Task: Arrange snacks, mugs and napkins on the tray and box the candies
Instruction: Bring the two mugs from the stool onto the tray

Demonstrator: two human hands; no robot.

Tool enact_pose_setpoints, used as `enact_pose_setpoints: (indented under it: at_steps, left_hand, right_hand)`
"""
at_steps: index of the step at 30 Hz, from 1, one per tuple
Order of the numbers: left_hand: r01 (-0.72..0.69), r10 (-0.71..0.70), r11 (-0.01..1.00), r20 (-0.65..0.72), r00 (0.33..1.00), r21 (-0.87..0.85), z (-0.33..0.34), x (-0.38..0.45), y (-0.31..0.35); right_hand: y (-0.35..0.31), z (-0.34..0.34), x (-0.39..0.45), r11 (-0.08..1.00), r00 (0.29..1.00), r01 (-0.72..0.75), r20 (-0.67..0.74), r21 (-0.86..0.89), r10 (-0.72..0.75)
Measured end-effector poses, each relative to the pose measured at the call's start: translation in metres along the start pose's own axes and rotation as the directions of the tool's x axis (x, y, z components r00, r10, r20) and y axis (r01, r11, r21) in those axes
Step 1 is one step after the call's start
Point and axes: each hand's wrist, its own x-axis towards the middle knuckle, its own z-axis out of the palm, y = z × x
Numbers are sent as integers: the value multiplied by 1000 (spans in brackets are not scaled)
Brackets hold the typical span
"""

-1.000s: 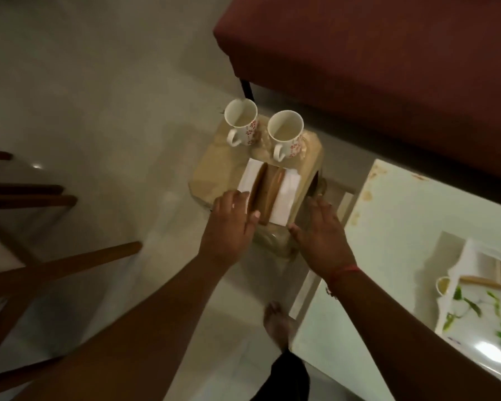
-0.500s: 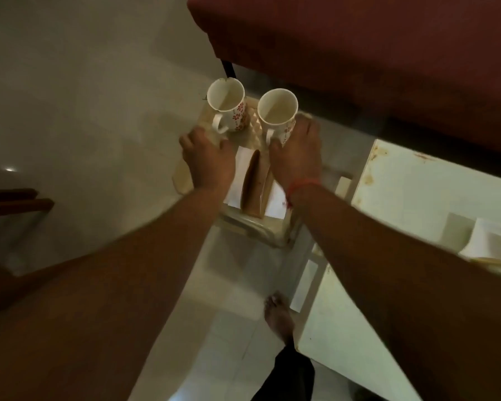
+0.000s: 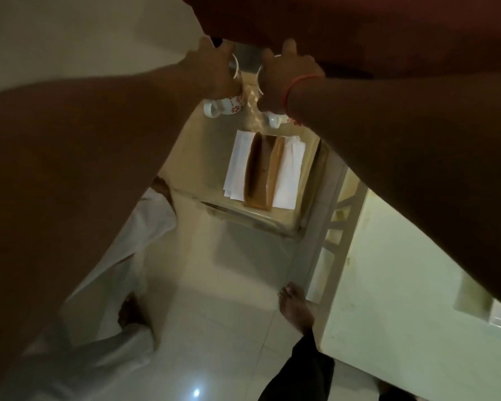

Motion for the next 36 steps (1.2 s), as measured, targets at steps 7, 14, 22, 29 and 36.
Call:
enact_pose_setpoints:
  at_steps: [7,14,22,29,36]
  left_hand:
    - [-172,188,981,-264,946,85,-22,-19,31]
    - [-553,552,829,-266,791,75,-38,-87,177]
    - [-735,734,679,-44,678,4,38,-172,375]
    - [-817,813,575,79,577,53,109,-222,520]
    - [-844,828,488,188,528,223,166,-235,607]
  right_hand:
    - [79,-8,-75,809,919,13,-326,588,222]
    - [186,16,-264,825,899,-268,-179,498,400]
    - [298,46,-415,705,789,-530,-32,471,614]
    - [382,63,-460,574,671,-636,1,515,742]
    - [435,72,-479,482,626,-665,74,570,776]
